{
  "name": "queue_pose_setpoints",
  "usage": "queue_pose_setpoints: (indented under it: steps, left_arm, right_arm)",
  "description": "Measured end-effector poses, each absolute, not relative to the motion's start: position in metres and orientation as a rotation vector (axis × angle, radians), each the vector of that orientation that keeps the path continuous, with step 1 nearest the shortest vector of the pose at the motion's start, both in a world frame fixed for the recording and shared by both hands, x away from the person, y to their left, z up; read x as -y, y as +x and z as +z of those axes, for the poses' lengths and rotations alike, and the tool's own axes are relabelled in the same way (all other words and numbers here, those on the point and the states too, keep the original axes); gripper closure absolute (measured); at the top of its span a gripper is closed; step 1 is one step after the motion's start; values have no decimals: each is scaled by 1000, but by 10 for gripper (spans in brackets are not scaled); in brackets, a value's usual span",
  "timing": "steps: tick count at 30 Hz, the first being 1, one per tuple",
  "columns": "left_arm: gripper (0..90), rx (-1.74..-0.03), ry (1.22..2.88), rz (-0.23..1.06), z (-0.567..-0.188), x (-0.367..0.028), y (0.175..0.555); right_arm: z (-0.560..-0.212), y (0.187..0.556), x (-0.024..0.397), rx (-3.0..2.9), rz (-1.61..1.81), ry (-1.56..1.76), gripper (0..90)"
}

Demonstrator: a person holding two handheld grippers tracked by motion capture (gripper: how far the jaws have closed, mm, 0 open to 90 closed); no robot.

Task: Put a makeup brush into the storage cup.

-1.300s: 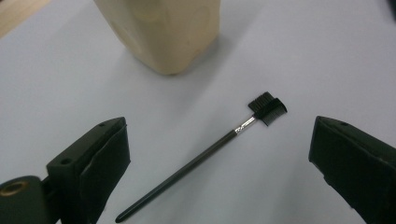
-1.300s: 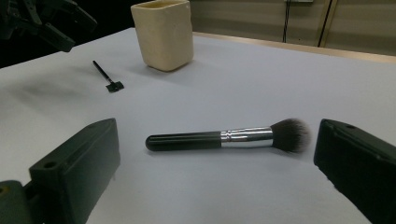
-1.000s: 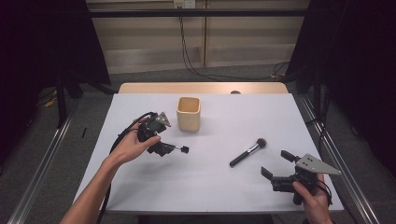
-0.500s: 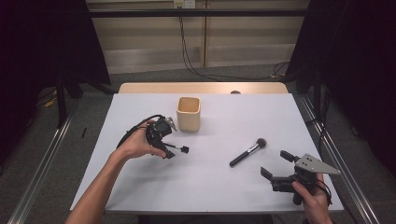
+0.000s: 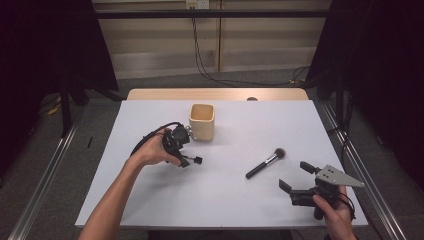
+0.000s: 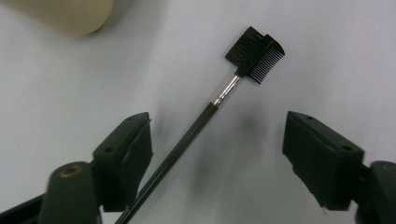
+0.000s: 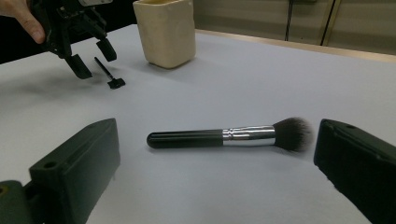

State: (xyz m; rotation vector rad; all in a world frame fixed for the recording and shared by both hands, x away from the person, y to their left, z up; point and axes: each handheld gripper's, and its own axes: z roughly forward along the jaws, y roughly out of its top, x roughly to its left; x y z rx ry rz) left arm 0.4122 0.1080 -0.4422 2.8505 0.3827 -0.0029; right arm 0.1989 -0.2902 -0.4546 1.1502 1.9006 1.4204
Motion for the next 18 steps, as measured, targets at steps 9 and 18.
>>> queue_pose_setpoints:
  steps: [9,18]
  left_arm:
    - [449,-352,2893,-14,-449,-100,415]
    - [516,-374,2905,-49,-448,-100,419]
  right_arm:
    - [-455,199,291,-1898,1424,1154,1]
    - [-455,199,291,-1908,1418,1149,1]
